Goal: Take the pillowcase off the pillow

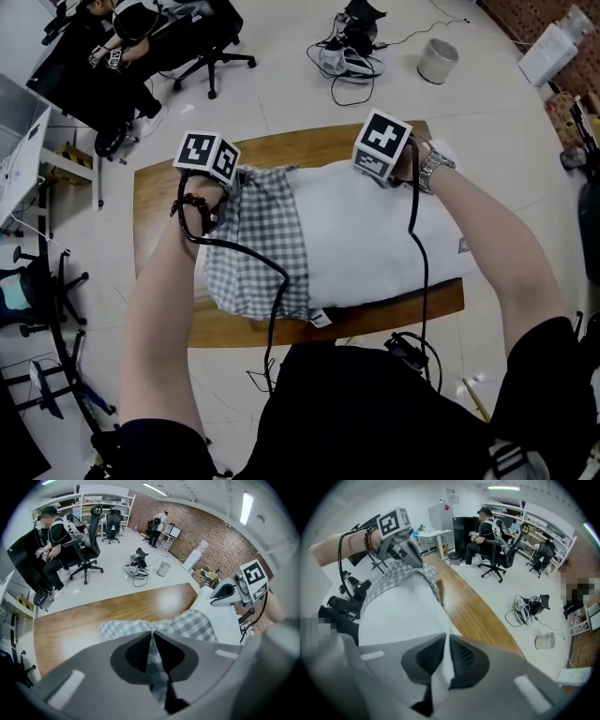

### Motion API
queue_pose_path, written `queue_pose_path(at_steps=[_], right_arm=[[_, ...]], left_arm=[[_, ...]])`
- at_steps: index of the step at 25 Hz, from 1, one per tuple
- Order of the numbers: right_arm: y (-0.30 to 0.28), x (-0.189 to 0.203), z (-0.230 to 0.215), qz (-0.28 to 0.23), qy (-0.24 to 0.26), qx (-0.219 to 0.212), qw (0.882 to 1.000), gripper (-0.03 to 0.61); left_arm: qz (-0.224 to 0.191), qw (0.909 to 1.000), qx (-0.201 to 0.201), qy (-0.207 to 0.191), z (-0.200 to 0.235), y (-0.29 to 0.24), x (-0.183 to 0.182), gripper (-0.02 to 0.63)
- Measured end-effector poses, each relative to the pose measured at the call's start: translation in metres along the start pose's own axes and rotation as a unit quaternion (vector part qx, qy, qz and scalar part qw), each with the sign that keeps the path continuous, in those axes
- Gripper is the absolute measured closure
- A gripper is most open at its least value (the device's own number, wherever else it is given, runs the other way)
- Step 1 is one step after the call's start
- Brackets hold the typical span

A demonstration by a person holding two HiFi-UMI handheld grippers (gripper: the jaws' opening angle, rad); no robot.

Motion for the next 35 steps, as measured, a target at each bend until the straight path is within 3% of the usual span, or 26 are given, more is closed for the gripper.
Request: queue_pose_path(at_steps=[15, 31, 35], right_arm=[[0.000, 0.012, 0.004, -0.001, -0.014, 0.062, 0.998, 0.561], [-0.005, 0.032, -0.001, 0.008, -0.005, 0.113, 0.994, 0.560], [-0.001, 0.034, 0.007, -0.027, 0.016, 0.127, 0.991, 0.523]], left_arm=[[-0.031, 0.9969, -0.049, 0.054, 0.025, 0.025, 0.033, 0.597], [-0.024, 0.9867, -0.143, 0.074, 0.057, 0.045, 0.079, 0.601], [-0.046, 0.9864, -0.147, 0.057, 0.045, 0.049, 0.081, 0.595]])
Point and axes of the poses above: the fingertips, and each gripper's own axes: y backward along the fingers, z to its left, x out of its underside, the point moved 10 cm from there along y, backward along the fingers, and after that the axes turned 9 degrees about -y, right-handed, at the moved point
